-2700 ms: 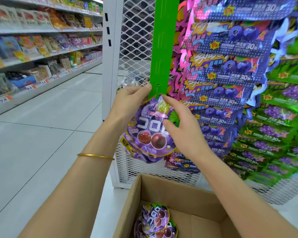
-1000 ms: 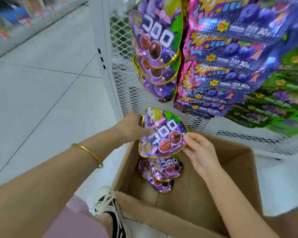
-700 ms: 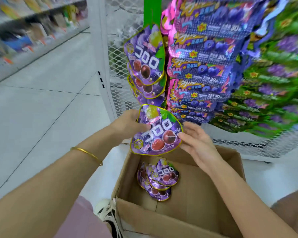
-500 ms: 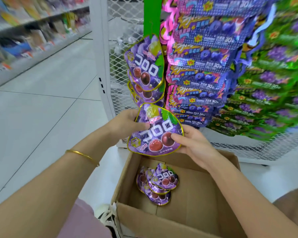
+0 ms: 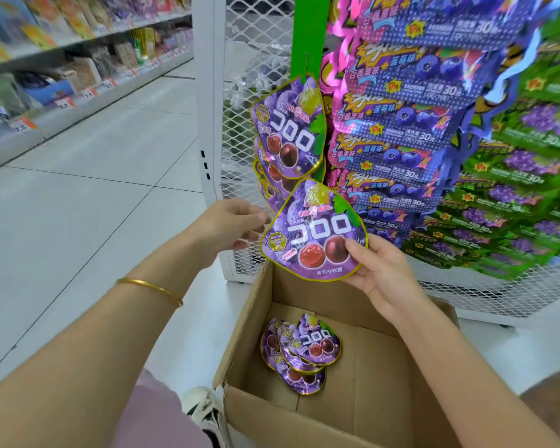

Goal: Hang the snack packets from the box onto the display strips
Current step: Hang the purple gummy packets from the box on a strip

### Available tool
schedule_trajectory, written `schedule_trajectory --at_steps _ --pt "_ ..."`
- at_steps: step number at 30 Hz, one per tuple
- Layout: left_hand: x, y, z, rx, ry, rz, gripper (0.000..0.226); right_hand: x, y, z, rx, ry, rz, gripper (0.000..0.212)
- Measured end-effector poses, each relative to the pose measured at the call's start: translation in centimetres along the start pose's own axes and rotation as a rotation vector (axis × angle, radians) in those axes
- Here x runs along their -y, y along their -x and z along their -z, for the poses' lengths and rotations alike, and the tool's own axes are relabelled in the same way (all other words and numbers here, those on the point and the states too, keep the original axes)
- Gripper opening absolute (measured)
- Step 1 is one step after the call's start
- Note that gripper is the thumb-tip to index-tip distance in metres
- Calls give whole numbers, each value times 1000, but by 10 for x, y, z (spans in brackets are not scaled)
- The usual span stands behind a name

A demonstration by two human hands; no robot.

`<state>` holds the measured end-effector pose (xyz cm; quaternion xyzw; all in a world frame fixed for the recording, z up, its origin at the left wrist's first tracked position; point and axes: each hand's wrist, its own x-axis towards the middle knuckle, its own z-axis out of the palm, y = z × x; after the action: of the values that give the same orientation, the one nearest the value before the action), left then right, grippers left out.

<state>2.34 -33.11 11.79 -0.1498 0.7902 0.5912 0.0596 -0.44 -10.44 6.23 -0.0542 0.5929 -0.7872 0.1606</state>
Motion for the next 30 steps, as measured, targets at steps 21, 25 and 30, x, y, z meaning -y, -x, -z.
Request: schedule_trajectory --at_steps 21,25,30 --pt "0 1 -16 117 47 -133 21 -12 9 -13 -136 603 221 44" --pt "-2 12 -35 198 103 -194 13 -6 14 -44 155 148 3 21" --pt "5 12 -45 180 -119 -356 3 -5 4 -42 155 -81 -29 52"
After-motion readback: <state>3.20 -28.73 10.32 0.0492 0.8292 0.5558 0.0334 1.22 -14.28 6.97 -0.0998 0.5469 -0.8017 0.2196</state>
